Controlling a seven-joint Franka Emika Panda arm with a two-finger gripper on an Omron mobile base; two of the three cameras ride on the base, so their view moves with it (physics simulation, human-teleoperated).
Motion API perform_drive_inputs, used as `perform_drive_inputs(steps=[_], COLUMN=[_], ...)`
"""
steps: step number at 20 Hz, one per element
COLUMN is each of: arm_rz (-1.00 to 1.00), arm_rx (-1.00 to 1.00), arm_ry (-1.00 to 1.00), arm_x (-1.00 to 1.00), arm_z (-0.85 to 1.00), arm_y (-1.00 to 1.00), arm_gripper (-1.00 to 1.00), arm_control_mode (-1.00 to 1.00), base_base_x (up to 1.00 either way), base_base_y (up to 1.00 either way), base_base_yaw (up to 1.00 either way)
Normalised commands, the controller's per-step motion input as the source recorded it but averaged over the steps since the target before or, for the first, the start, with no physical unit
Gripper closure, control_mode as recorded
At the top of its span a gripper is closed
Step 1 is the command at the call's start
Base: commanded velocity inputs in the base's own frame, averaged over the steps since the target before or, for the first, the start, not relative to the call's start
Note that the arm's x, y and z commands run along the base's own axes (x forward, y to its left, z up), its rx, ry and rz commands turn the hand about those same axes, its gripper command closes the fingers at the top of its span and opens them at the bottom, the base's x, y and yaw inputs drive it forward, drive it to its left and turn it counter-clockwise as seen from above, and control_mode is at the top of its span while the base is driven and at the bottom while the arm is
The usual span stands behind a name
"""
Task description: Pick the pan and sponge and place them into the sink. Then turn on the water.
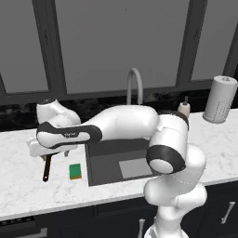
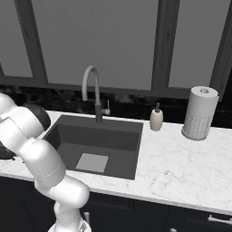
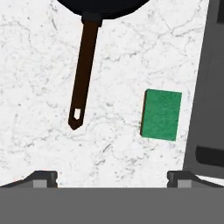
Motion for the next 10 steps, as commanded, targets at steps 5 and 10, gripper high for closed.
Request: perform_drive_inputs(steps=[5, 10], arm_rz=[0.00, 0.00], arm_rx=[-0.04, -0.01], arm_ry=[0.00, 0.03], arm_x=[0.31, 0.31], arm_z=[-0.45, -0.40], arm_y=[0.42, 0.16], arm_gripper=[-1.00, -1.00], arm_control_mode=[-1.00, -1.00], base_base_x=[0.00, 0.00], base_base_y=[0.00, 0.00], base_base_yaw=[0.00, 0.00])
